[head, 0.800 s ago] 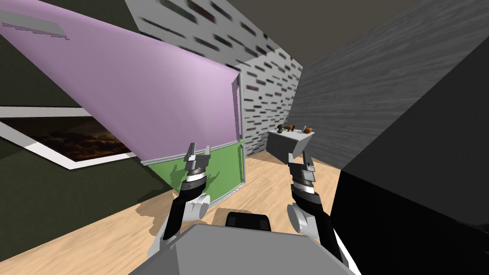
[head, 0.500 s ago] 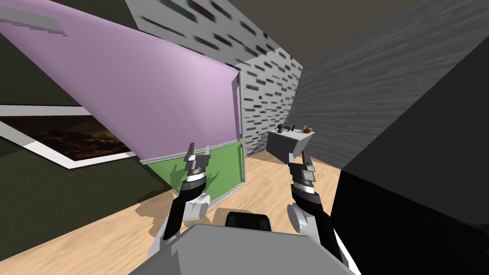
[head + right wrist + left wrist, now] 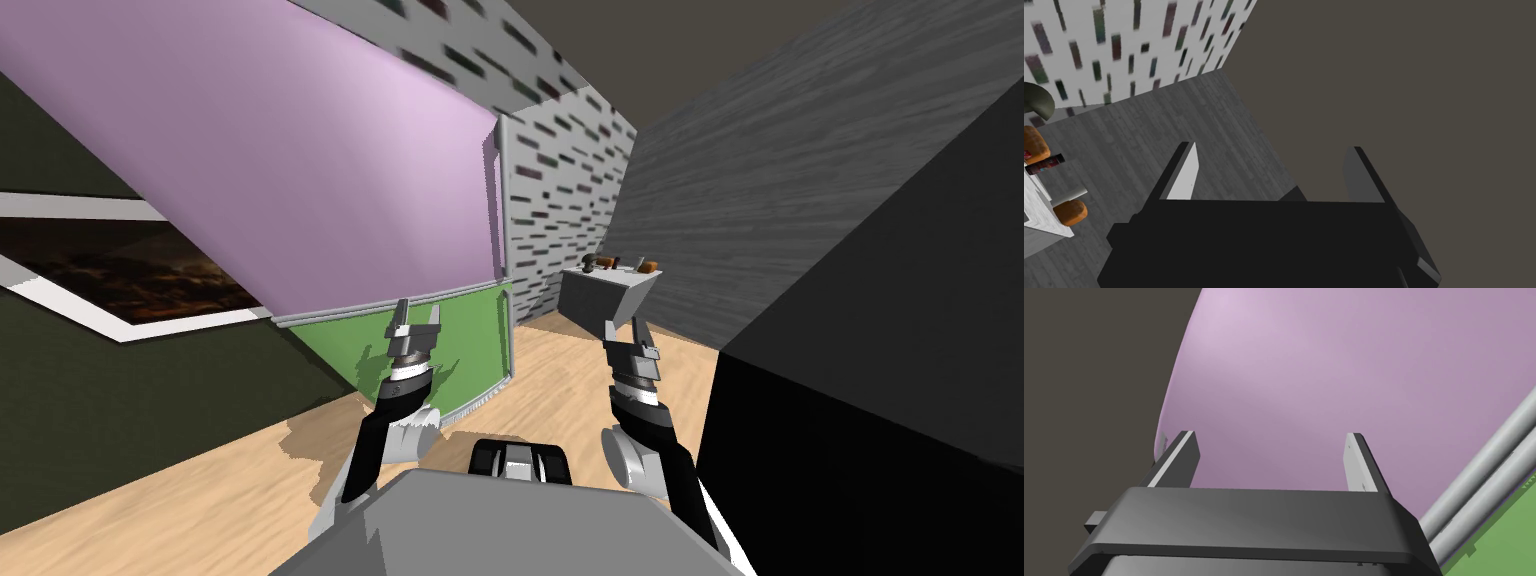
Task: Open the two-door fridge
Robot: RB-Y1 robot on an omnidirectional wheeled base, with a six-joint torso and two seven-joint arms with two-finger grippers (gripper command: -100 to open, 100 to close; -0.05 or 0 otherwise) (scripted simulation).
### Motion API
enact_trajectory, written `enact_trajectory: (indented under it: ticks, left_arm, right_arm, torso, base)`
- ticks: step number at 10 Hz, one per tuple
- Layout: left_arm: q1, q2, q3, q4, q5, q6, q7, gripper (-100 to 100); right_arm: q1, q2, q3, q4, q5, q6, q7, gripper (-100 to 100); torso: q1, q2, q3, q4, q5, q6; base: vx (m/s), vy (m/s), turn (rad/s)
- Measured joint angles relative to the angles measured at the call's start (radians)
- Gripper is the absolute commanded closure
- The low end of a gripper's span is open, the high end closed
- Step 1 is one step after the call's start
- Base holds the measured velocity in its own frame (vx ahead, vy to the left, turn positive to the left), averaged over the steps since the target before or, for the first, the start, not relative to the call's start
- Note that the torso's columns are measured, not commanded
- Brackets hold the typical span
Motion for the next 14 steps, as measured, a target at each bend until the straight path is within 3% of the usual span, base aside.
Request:
enact_trajectory:
  ticks: [1,2,4,9,14]
  left_arm:
    - [0.000,0.000,0.000,0.000,0.000,0.000,0.000,0]
    - [0.000,0.000,0.000,0.000,0.000,0.000,0.000,-100]
    - [-0.021,0.040,0.005,0.018,0.005,0.013,0.004,-100]
    - [-0.131,0.137,0.038,0.121,0.040,0.069,0.038,-100]
    - [-0.261,0.167,0.067,0.226,0.072,0.145,0.068,-100]
  right_arm:
    - [0.000,0.000,0.000,0.000,0.000,0.000,0.000,0]
    - [0.000,0.000,0.000,0.000,0.000,0.000,0.000,0]
    - [0.000,0.000,0.000,0.000,0.000,0.000,0.000,0]
    - [0.000,0.000,0.000,0.000,0.000,0.000,0.000,0]
    - [0.000,0.000,0.000,0.000,0.000,0.000,0.000,0]
  torso:
    - [0.000,0.074,-0.148,0.074,0.000,0.000]
    - [0.000,0.148,-0.295,0.148,0.000,0.000]
    - [-0.001,0.190,-0.384,0.190,0.000,0.000]
    - [-0.001,0.195,-0.389,0.195,0.000,0.000]
    - [0.001,0.195,-0.389,0.195,0.000,0.000]
  base:
    - [0.000,0.000,0.000]
    - [0.013,-0.018,0.023]
    - [0.016,-0.046,0.050]
    - [0.027,-0.088,0.074]
    - [0.028,-0.091,0.081]
